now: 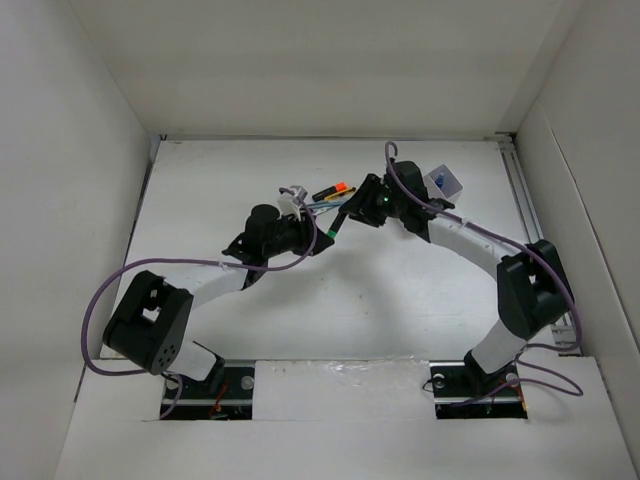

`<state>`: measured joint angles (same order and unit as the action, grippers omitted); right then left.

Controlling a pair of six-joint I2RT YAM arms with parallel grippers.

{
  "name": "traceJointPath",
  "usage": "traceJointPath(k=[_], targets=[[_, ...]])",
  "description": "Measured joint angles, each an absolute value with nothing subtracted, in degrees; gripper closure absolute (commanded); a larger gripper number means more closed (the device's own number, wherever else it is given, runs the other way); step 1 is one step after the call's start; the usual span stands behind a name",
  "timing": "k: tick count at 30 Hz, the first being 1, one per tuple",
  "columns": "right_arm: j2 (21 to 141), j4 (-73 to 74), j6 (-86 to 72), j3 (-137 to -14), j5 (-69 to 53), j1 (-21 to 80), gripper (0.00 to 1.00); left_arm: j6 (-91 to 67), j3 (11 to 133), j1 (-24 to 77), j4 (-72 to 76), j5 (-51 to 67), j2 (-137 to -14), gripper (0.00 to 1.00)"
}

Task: Sort the stationery into containers
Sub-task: Pick up the pen from the center of the board, then place the pen in the storage box.

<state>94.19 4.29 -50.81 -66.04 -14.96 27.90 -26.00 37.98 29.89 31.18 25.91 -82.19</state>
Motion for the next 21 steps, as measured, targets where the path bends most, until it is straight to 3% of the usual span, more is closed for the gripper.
traceJointPath(k=[5, 6, 10, 16, 17, 18, 21], targets=[[95.18, 4.32, -50.87, -66.43, -14.74, 28.6, 0.71, -26.0, 37.32, 29.89, 32.47, 27.03, -82.19, 0.88], [95.46, 4.34, -50.89, -66.61, -14.68, 28.64, 0.82, -26.02, 37.17, 29.89, 32.58, 27.18, -82.19, 0.77], [95.83, 4.19, -51.46, -66.96, -14.81, 28.82, 0.91, -26.22, 36.86, 29.91, 32.56, 27.9, -82.21, 0.53], [95.39, 4.45, -51.42, -66.98, -11.22, 28.51, 0.97, -26.65, 36.32, 29.89, 34.5, 28.1, -81.73, 0.45], [95.24, 4.45, -51.44, -66.98, -10.52, 28.12, 0.97, -26.74, 35.66, 29.89, 34.72, 28.08, -80.99, 0.35], [94.98, 4.45, -51.46, -66.98, -9.82, 27.59, 0.97, -26.85, 34.85, 29.89, 34.92, 28.08, -79.88, 0.01], [94.3, 4.49, -51.46, -67.05, -6.72, 24.93, 0.97, -27.16, 33.43, 29.89, 35.16, 28.01, -76.64, 0.0]])
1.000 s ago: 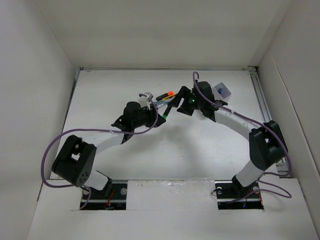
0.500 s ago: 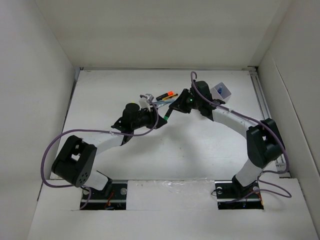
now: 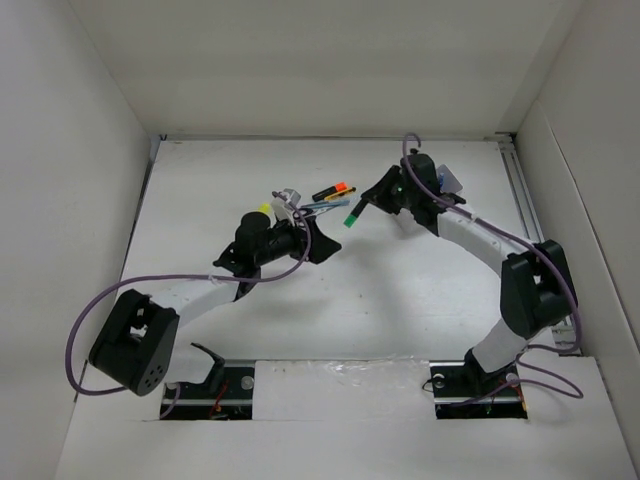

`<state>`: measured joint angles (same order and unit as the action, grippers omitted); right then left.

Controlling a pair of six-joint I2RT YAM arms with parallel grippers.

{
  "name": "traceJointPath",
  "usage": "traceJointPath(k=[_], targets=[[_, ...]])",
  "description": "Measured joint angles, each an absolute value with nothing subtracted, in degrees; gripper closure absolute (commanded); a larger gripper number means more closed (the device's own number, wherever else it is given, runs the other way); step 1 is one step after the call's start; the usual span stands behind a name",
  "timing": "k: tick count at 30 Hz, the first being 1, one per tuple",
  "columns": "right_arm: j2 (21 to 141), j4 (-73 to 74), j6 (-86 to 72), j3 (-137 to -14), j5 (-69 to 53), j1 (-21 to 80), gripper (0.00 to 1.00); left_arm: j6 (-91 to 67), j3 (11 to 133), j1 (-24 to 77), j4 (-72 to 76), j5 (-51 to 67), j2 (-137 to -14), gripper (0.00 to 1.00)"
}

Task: Sort the stationery into containers
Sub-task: Place the pen in the storage box.

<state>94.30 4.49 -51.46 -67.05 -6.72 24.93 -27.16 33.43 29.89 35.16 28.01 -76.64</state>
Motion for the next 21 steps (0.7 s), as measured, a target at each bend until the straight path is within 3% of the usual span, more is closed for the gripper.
traceJointPath(k=[11, 21], targets=[[88.79, 11.66, -52.56, -69.45, 30.02, 15.29, 0.97, -29.06, 32.91, 29.87, 37.65, 29.47, -73.52, 0.0], [88.79, 13.32, -53.78, -70.96, 48.47, 13.58, 0.97, -31.0, 32.34, 29.52, 37.58, 29.93, -75.0, 0.0]])
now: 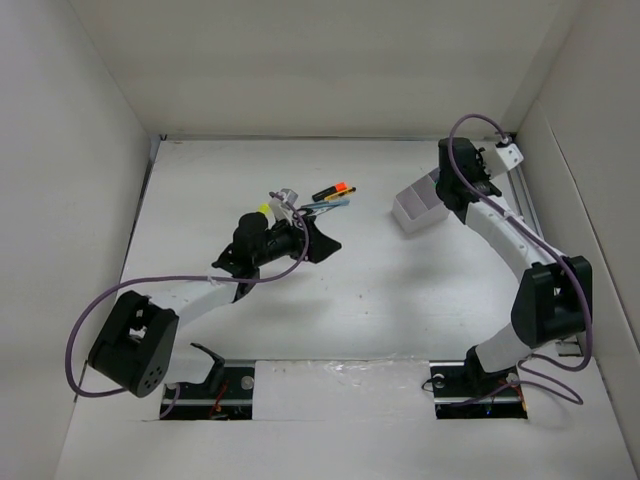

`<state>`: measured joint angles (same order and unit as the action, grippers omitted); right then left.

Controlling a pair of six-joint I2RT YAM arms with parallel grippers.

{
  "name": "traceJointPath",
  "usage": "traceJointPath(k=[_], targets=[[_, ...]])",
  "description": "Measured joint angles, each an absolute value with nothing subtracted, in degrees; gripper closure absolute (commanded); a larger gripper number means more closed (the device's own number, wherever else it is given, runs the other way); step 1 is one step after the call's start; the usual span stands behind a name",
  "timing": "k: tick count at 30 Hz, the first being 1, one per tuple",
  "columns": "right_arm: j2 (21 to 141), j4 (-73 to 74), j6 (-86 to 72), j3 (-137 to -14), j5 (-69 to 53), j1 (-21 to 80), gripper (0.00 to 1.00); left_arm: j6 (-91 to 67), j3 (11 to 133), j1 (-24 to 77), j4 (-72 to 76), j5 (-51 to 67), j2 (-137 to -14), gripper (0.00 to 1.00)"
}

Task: Sort the stationery into containers
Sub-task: Place the pen in the storage box.

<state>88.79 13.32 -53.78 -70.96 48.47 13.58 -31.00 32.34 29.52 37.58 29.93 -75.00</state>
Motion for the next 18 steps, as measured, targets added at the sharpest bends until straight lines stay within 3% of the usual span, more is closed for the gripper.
traceJointPath(k=[18], targets=[[94.65, 13.85, -54.3, -71.31, 57.45, 18.04, 0.97, -30.98, 32.21, 29.52, 33.98, 24.12, -71.4, 0.0]])
